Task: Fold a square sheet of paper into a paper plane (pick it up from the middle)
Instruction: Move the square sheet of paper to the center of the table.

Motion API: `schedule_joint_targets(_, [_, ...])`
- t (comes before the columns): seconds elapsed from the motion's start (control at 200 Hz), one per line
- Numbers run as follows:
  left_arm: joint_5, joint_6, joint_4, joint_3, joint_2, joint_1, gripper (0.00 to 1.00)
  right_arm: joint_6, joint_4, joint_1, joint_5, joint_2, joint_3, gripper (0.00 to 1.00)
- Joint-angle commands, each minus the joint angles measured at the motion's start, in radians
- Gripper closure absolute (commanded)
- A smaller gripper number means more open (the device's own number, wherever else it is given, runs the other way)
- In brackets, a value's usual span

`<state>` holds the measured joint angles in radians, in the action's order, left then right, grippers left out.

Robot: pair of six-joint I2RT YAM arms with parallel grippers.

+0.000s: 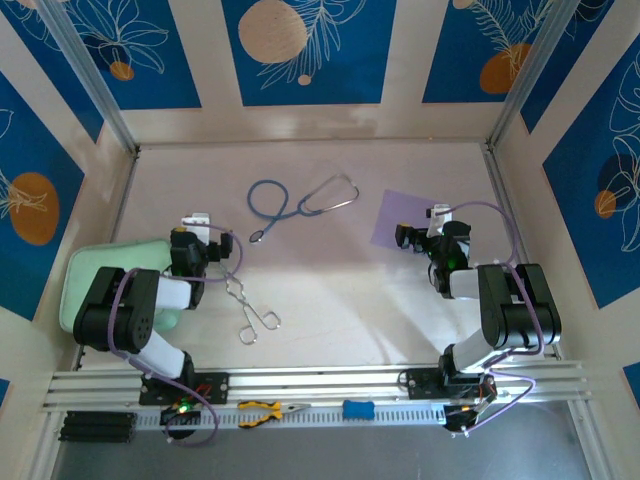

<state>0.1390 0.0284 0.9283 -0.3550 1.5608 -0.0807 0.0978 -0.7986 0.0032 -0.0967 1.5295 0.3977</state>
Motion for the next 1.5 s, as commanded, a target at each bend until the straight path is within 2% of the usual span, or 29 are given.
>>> schedule_joint_targets(0.0, [-0.003,0.001,0.026,-0.013,0.005,0.005,0.00,0.005,0.002,-0.006,0.020,-0.003,0.025,0.01])
schedule_joint_targets(0.27, [-0.003,0.000,0.024,-0.015,0.006,0.004,0.00,0.019,-0.005,-0.032,0.066,-0.005,0.020,0.01])
schedule_joint_targets(0.455, [-0.015,0.004,0.036,-0.006,0.002,0.004,0.00,-0.002,-0.004,-0.003,0.020,-0.007,0.020,0.01])
schedule_joint_targets(0.645, [-0.054,0.024,0.168,0.077,-0.030,-0.002,0.00,-0.029,-0.014,0.018,0.020,-0.022,0.009,0.00])
schedule_joint_targets(0.71, [-0.056,0.028,0.161,0.090,-0.069,-0.004,0.00,-0.032,-0.015,0.023,0.011,-0.030,0.005,0.00])
schedule_joint_targets(0.81, [-0.042,0.014,0.002,0.065,-0.185,-0.004,0.00,-0.027,0.044,0.026,-0.008,-0.073,0.019,0.00])
schedule_joint_targets(0.885, [-0.015,-0.017,-0.167,0.025,-0.280,-0.005,0.00,0.007,0.248,0.031,-0.042,-0.146,0.083,0.01])
schedule_joint_targets(1.02, [0.033,-0.111,-0.353,-0.042,-0.415,-0.005,0.00,0.172,0.598,0.002,-0.061,-0.234,0.213,0.01])
schedule_joint_targets(1.09, [0.054,-0.199,-0.523,-0.123,-0.447,-0.004,0.00,0.284,0.737,-0.007,-0.056,-0.262,0.270,0.01])
schedule_joint_targets(1.14, [0.073,-0.276,-0.677,-0.204,-0.446,-0.004,0.00,0.351,0.839,-0.032,0.004,-0.268,0.315,0.01])
schedule_joint_targets(1.19, [0.078,-0.374,-0.836,-0.287,-0.440,-0.003,0.00,0.387,0.873,-0.070,0.140,-0.259,0.340,0.01])
schedule_joint_targets(1.23, [0.030,-0.434,-0.927,-0.340,-0.439,-0.004,0.00,0.420,0.877,-0.102,0.240,-0.244,0.348,0.01])
schedule_joint_targets(1.25, [-0.032,-0.442,-0.947,-0.357,-0.441,-0.003,0.00,0.439,0.885,-0.117,0.272,-0.236,0.352,0.01])
schedule_joint_targets(1.325, [-0.275,-0.449,-0.887,-0.356,-0.447,-0.004,0.00,0.475,0.934,-0.155,0.356,-0.191,0.387,0.01])
schedule_joint_targets(1.41, [-0.447,-0.552,-0.776,-0.335,-0.437,-0.005,0.00,0.489,1.001,-0.173,0.387,-0.136,0.442,0.01])
schedule_joint_targets(1.495, [-0.554,-0.631,-0.743,-0.349,-0.393,-0.012,0.00,0.496,1.015,-0.175,0.388,-0.097,0.466,0.01])
